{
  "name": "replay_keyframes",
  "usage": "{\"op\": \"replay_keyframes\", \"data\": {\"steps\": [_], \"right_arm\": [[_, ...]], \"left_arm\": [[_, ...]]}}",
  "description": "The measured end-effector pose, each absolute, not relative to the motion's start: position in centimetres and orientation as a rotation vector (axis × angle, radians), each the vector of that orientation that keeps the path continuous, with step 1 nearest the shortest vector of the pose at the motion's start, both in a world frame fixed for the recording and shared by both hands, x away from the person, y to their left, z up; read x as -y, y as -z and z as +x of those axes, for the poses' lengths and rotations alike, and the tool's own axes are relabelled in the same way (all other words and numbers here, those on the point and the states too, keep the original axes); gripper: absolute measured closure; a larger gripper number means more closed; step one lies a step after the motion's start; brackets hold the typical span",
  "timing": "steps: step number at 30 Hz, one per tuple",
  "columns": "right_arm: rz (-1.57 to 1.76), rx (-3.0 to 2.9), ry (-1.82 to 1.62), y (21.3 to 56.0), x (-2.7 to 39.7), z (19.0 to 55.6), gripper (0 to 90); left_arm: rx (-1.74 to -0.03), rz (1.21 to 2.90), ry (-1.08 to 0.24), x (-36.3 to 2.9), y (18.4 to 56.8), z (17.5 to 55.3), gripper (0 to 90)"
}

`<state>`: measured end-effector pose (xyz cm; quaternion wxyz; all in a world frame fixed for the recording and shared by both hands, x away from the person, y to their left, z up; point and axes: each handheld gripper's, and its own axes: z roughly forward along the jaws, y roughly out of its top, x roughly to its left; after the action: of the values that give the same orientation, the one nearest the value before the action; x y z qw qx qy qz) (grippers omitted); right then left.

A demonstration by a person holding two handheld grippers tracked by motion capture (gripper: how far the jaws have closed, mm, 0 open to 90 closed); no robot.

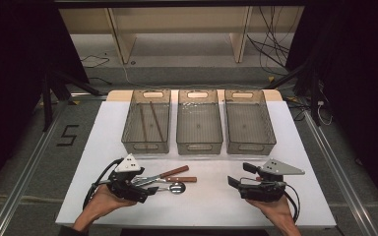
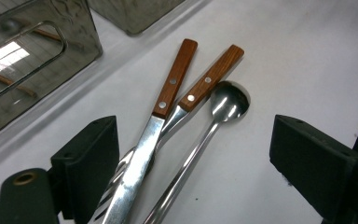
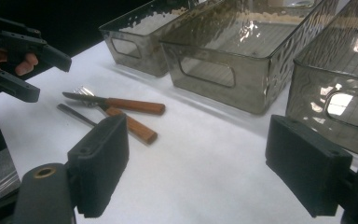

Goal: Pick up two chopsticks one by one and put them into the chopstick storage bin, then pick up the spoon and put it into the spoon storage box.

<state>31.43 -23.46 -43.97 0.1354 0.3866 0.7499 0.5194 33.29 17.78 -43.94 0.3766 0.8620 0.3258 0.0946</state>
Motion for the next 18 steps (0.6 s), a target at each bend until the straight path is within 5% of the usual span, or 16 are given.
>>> {"op": "replay_keyframes", "data": {"steps": [18], "right_arm": [[1.091, -2.223, -1.482, 44.3, 22.9, 31.4, 21.1]], "left_arm": [[-0.750, 2.520, -0.194, -16.2, 44.1, 34.0, 26.4]]}}
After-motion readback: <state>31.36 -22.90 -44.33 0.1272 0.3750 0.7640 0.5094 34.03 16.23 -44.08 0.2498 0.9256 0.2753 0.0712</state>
